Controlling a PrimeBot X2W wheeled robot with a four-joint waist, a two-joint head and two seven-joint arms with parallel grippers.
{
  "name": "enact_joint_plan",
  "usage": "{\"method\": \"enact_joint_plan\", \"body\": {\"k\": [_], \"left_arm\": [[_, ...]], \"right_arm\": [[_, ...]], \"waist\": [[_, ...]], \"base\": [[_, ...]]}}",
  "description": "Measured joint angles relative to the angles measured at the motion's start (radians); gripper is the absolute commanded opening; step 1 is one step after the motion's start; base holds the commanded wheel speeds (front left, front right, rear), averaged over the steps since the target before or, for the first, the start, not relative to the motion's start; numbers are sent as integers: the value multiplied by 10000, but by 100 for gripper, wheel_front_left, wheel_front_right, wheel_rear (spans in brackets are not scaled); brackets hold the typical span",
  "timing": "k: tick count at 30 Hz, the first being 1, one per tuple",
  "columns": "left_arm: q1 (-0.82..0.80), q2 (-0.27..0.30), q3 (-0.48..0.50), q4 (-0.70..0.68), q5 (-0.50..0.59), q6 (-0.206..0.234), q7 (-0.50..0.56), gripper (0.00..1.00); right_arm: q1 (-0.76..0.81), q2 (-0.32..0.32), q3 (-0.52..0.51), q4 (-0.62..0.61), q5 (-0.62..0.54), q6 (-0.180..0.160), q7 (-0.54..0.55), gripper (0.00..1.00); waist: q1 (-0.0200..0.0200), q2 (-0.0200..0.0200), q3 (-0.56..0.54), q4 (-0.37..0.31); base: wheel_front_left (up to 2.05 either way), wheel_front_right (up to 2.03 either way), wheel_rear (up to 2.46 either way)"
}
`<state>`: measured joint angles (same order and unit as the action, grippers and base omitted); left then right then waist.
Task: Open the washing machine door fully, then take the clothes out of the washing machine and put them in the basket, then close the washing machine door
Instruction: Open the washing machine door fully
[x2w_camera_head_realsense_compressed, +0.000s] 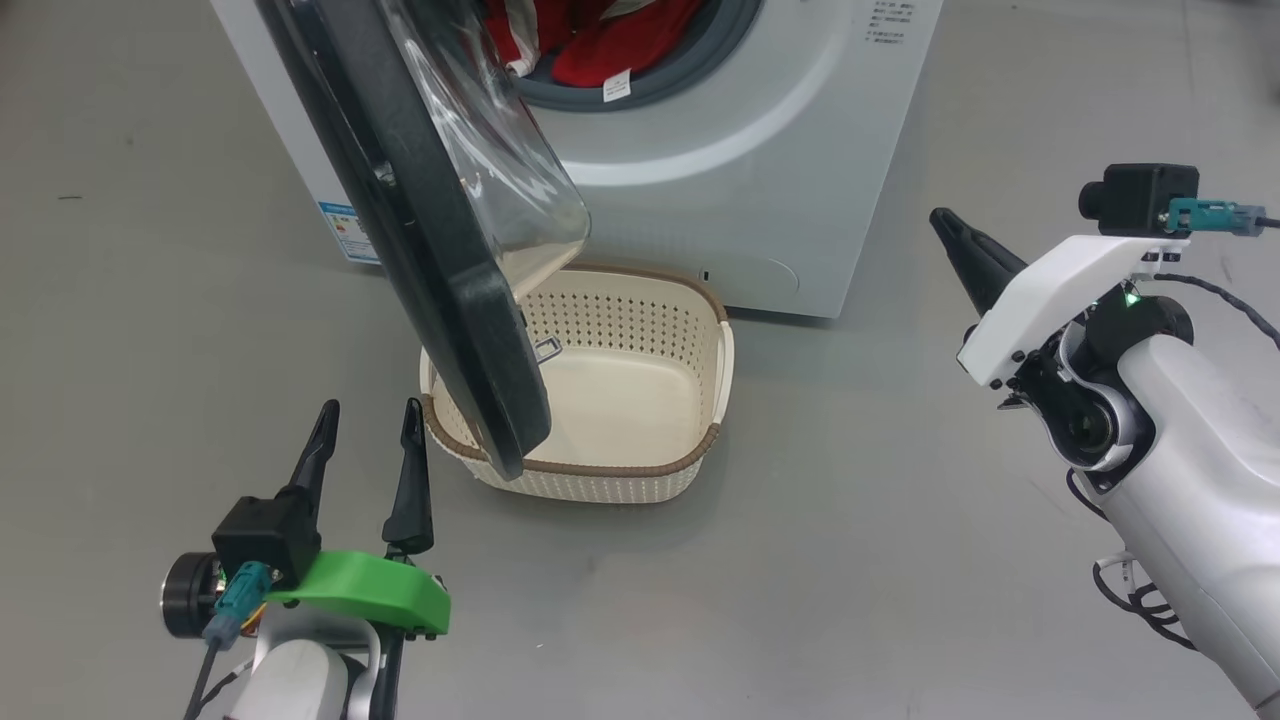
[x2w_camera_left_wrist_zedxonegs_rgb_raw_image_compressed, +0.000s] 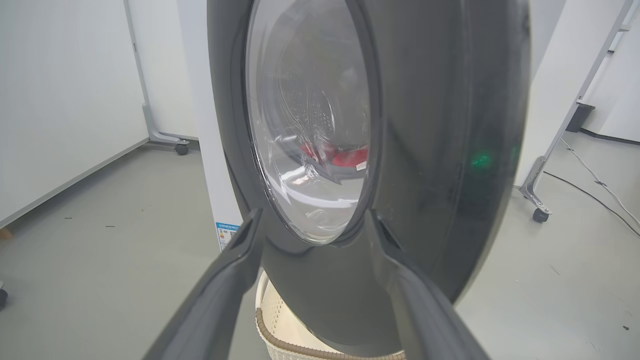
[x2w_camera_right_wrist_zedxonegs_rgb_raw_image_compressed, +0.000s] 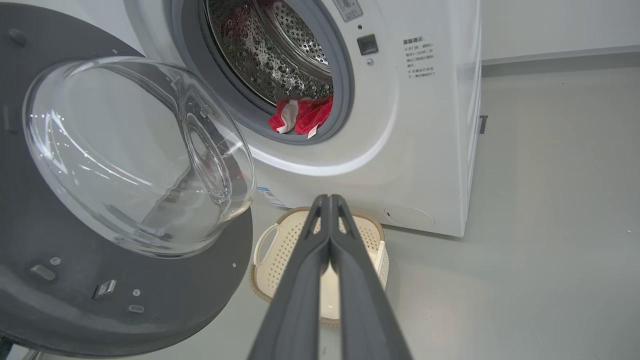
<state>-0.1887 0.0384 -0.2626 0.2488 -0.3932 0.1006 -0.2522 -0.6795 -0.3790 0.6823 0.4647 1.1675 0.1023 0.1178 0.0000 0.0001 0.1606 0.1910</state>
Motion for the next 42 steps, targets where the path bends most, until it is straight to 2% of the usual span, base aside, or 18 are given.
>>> {"method": "enact_joint_plan", "body": {"k": [7,11,18,31,40,41,42], "left_arm": [[265,136,360,-8,82,2,0,100],[280,157,533,-15,113,2,0,100],[409,167,704,-23,167,2,0,100],[819,171,974,-33,268,2,0,100],[988,169,1085,-67,343,0,0,100],[1006,169,1091,-77,382,0,0,100],[1022,169,1101,-86,414,-2,0,100]], "right_arm": [[352,-203,96,-238,-1260,0,-1762,0],[804,-244,81,-297,-1467,-10,-2592,0],[1613,-221,-46,-353,-1860,-341,-3885,0],[3057,98,-474,-646,-2215,-798,-3816,0],[3676,374,-1691,-1530,-2936,-1152,-3774,0],[3759,408,-1804,-1609,-3028,-1158,-3774,14],[3854,458,-1927,-1680,-3085,-1235,-3772,51]], "waist": [[0,0,-276,-486],[0,0,-411,-687],[0,0,-614,-891],[0,0,-944,-1173],[0,0,-1038,-1279],[0,0,-1043,-1289],[0,0,-1047,-1299]], "base": [[0,0,0],[0,0,0],[0,0,0],[0,0,0],[0,0,0],[0,0,0],[0,0,0]]}}
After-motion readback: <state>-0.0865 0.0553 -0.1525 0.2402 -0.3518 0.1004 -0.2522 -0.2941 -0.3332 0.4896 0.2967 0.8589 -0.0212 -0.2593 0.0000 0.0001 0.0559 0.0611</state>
